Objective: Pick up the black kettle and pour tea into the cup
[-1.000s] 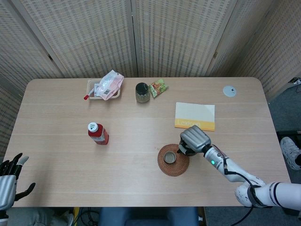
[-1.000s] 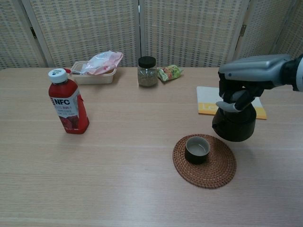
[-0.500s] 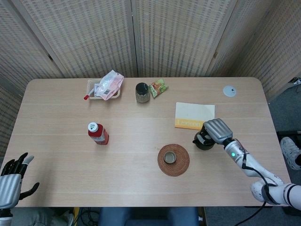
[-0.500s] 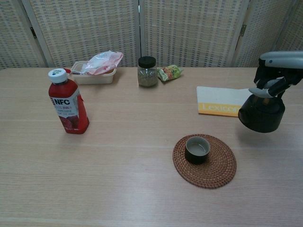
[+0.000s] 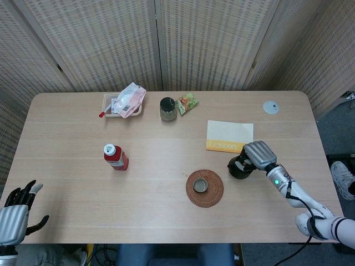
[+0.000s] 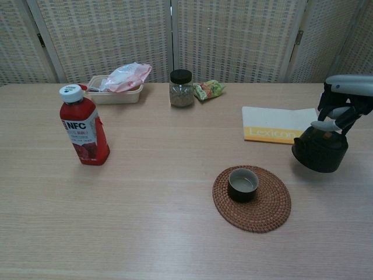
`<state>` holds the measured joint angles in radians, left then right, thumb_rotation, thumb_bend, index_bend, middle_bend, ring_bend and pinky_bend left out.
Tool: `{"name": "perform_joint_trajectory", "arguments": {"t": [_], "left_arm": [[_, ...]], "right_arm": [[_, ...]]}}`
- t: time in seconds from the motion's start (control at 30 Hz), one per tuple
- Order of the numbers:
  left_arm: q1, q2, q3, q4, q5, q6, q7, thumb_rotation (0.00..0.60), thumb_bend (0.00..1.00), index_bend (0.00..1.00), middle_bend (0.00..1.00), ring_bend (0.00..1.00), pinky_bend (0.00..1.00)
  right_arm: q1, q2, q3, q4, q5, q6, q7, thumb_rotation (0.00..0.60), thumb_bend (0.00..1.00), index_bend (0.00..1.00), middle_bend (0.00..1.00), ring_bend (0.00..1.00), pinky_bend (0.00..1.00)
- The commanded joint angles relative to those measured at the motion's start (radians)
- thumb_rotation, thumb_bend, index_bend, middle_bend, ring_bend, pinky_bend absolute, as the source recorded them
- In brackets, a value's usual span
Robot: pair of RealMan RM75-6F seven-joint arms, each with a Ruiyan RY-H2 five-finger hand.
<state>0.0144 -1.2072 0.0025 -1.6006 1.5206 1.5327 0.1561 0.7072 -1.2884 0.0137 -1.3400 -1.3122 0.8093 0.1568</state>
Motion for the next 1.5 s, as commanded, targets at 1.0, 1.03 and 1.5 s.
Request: {"name": "perform_joint_trajectory", "arguments": {"t": [1.0,1.03,1.5], "left_arm": [[0.002,-0.015,0.012,0.019,-0.003,-0.006,-0.014,0.600,0.22,0.14,0.06,0.16,0.09],[0.003,-0.016,0.012,0.019,-0.003,-0.006,-0.014,0.600,0.22,0.14,0.06,0.16,0.09],[0.002,-0.021,0.014,0.027,-0.006,-0.011,-0.019,0.600,0.22,0.14,0.06,0.16,0.09]], "right_arm": [[-0.026,-0.054,0.009,0.067,-0.016,-0.018,-0.138,0.447,0.00,0.98,0.95,0.83,0.21],[-0.027,-0.056,0.008,0.069,-0.016,-0.016,-0.148,0.447,0.00,0.98,0.95,0.83,0.21],[-0.042,-0.072,0.004,0.071,-0.015,-0.008,-0.225,0.430,0.00,0.98,0.94,0.81,0.18]]}}
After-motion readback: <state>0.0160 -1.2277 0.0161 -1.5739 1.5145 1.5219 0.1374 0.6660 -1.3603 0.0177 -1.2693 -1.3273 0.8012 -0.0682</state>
